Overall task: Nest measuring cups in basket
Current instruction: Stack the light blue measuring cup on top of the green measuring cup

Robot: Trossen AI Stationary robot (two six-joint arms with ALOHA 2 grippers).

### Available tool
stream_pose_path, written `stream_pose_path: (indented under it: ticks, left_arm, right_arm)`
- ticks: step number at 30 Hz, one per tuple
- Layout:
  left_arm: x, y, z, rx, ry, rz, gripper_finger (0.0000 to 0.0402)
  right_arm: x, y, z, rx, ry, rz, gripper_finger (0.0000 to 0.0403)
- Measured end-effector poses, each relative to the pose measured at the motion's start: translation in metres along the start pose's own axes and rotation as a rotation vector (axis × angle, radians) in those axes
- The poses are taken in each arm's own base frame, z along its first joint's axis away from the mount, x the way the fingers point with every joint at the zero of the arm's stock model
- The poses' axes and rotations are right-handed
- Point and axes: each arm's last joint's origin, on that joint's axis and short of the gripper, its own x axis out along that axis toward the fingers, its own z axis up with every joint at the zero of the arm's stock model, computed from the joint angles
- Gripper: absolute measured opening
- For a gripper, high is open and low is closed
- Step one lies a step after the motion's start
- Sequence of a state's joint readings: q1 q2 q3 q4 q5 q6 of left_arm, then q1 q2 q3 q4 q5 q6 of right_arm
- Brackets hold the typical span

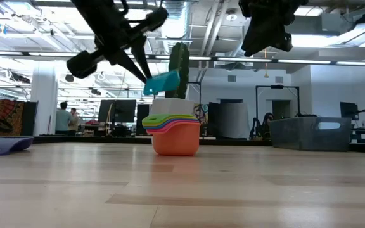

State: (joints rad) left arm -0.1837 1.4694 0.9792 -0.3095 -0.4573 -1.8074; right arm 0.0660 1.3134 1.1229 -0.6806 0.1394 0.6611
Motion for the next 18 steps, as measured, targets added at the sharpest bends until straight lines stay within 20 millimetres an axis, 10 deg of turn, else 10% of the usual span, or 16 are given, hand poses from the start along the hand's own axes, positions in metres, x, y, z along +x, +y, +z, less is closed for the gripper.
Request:
stream_pose_path:
  ticks: [18]
  left_arm:
    - [0.035,-0.009,-0.016,0.080,0.103,0.168,0.0000]
  right_arm:
    - [0.000,0.000,-0.003,0.004,0.027,-0.007,0.0108]
